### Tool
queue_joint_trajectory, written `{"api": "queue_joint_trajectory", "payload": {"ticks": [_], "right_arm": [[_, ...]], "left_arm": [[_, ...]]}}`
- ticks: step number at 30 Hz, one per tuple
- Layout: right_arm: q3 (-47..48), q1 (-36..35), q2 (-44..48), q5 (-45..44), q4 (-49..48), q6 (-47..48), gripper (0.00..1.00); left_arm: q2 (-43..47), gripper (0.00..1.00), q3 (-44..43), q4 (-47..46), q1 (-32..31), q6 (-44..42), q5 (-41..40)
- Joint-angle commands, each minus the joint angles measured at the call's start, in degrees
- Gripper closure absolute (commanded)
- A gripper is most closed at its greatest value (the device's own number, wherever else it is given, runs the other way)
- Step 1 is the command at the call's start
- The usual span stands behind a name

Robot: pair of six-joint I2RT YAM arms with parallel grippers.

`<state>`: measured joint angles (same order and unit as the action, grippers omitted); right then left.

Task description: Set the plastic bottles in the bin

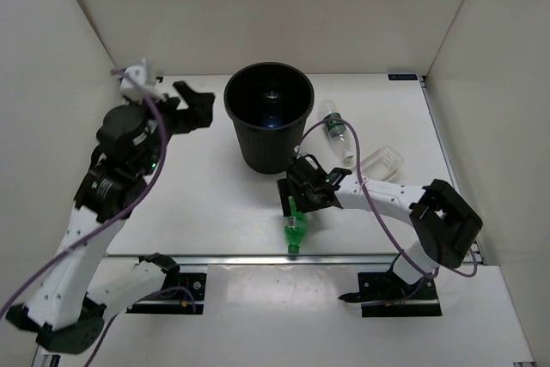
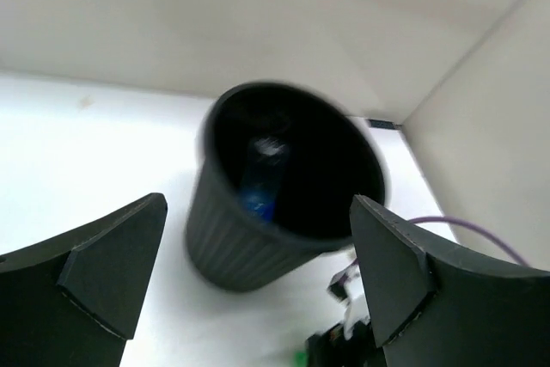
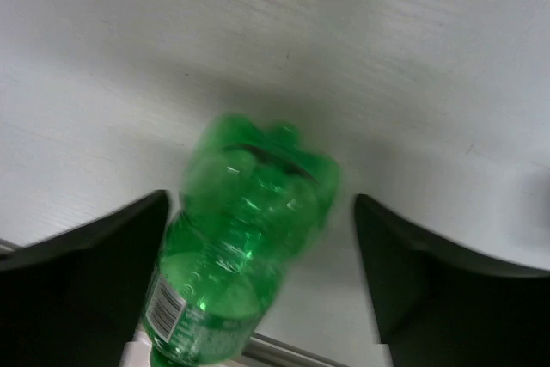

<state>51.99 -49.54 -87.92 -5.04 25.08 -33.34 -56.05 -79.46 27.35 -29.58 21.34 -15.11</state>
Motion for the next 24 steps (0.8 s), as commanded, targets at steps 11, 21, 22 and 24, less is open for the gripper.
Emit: {"api": "queue_joint_trajectory", "payload": {"ticks": [11,21,22,24], "right_arm": [[6.1,3.3,8.5,-0.9,4.5,-0.1,0.78],[30.5,14.3,18.0,0.6,2.7,17.8,0.83],[31.8,14.6,16.7,1.1,0.0,19.5,0.83],[37.3,15.2,14.1,1.3,-3.0,21.8,0.83]], "left_arm": [[13.1,0.02,24.8,23.4,7.7,12.4,1.3],[13.0,0.01,44.0,14.7,6.6,18.0,12.1],[12.7,0.01,44.7,14.1,6.6,17.9,12.4],[12.0,0.02,45.6,13.2,7.3,17.8,13.9]]}}
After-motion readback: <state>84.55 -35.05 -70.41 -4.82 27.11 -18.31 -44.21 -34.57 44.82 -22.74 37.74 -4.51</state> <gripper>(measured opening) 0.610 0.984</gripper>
